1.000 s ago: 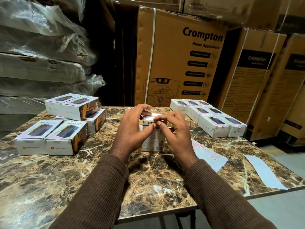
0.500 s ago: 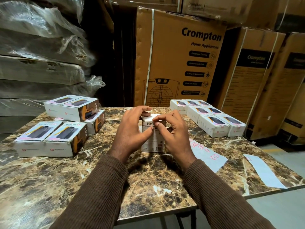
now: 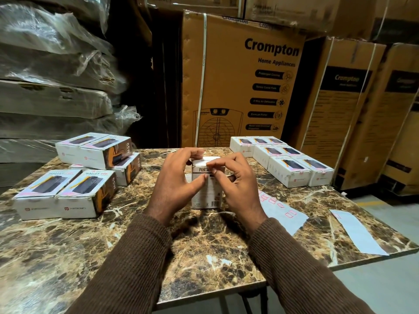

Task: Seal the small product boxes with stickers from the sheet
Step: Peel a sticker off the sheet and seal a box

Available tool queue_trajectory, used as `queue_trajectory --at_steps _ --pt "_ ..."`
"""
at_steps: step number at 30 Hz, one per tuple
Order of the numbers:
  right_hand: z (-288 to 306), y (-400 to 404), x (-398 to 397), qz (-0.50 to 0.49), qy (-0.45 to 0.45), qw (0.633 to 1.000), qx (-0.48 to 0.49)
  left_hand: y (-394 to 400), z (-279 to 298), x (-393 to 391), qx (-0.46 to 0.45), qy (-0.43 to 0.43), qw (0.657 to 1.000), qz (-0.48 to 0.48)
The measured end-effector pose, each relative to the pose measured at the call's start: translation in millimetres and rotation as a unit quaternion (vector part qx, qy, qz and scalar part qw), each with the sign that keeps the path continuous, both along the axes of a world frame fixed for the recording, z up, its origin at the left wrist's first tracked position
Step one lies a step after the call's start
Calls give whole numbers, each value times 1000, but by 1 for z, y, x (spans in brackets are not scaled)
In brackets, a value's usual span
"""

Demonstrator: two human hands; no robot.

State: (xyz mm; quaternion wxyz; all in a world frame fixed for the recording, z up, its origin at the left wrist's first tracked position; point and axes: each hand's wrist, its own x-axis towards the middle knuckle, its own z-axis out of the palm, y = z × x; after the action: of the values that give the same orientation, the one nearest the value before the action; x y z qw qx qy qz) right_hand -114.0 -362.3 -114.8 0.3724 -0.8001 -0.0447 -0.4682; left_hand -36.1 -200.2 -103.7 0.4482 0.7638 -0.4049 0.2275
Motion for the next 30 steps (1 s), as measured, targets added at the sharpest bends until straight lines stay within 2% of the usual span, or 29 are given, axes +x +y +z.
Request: queue_trajectory --at_steps 11,16,18,21,25,30 --pt "1 -1 -5 -14 7 1000 14 -1 -1 0 -6 -2 1000 15" --pt "0 -1 -3 -42 4 999 6 -1 -3 1 -18 71 996 42" --pt "0 -1 -4 -63 23 998 22 -1 -4 3 -13 115 992 55" --pt "-4 -2 -4 -63 103 992 44 0 -10 4 11 161 985 61" --pt "-8 -2 -3 -43 170 983 49 1 -12 4 67 159 983 59" --pt "-7 -6 -3 -13 180 980 83 0 -9 2 29 145 988 42"
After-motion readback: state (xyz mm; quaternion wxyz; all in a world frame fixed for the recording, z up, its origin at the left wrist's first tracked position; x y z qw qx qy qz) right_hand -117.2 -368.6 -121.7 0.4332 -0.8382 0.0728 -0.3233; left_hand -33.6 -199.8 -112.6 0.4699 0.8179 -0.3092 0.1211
